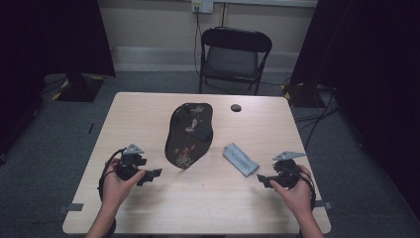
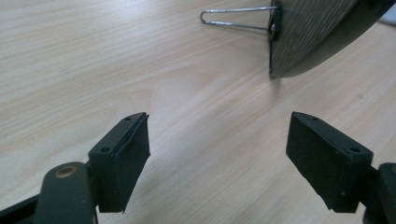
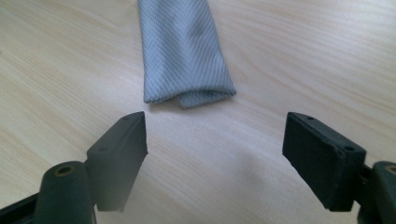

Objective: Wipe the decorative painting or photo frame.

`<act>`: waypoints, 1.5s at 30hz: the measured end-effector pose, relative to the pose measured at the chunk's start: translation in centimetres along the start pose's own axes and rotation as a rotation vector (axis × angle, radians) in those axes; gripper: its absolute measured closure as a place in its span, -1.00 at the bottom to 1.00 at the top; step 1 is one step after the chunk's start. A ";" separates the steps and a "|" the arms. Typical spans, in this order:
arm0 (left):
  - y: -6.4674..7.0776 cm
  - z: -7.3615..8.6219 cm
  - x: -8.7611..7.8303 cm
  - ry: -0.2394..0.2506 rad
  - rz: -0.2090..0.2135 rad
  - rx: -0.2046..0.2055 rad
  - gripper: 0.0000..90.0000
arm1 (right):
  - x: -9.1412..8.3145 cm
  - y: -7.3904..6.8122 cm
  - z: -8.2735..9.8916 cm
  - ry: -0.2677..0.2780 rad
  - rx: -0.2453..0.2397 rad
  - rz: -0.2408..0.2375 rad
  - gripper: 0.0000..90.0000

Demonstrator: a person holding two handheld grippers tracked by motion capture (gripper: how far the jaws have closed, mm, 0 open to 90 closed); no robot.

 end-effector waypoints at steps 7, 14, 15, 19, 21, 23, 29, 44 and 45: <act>-0.6 0.4 0.1 -0.005 -0.019 -0.013 -0.52 | 0.0 0.3 1.0 -0.002 -0.001 -0.013 -0.58; -1.1 0.9 0.3 -0.017 -0.024 -0.011 -0.52 | 0.2 0.7 1.9 -0.013 0.008 -0.007 -0.58; -1.1 0.9 0.3 -0.023 -0.020 -0.014 -0.52 | 0.2 0.7 2.1 -0.013 0.007 -0.008 -0.58; -1.3 1.1 0.4 -0.033 -0.028 -0.006 -0.52 | 0.3 0.9 2.5 -0.015 0.008 -0.005 -0.58; -1.4 1.1 0.4 -0.034 -0.026 -0.007 -0.52 | 0.3 0.9 2.8 -0.018 0.003 0.001 -0.58; -1.5 1.3 0.5 -0.034 -0.038 -0.004 -0.52 | 0.4 1.0 3.0 -0.017 -0.001 0.004 -0.58; -1.9 1.6 0.6 -0.048 -0.046 0.010 -0.52 | 0.6 1.0 3.7 -0.024 -0.008 0.018 -0.59; -2.1 1.8 1.0 -0.054 -0.057 0.019 -0.52 | 1.1 1.1 4.7 -0.017 -0.018 0.030 -0.63; -2.2 1.9 1.0 -0.054 -0.055 0.021 -0.52 | 1.1 1.1 4.7 -0.016 -0.019 0.028 -0.64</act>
Point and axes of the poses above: each handheld gripper's, and its own axes: x roughly forward along the jaws, z roughly out of its underside, y roughly to its right, the point moved 2 cm from there along x, roughly forward along the jaws, and after that the axes turned 12 degrees about z, right-handed, at the moved point
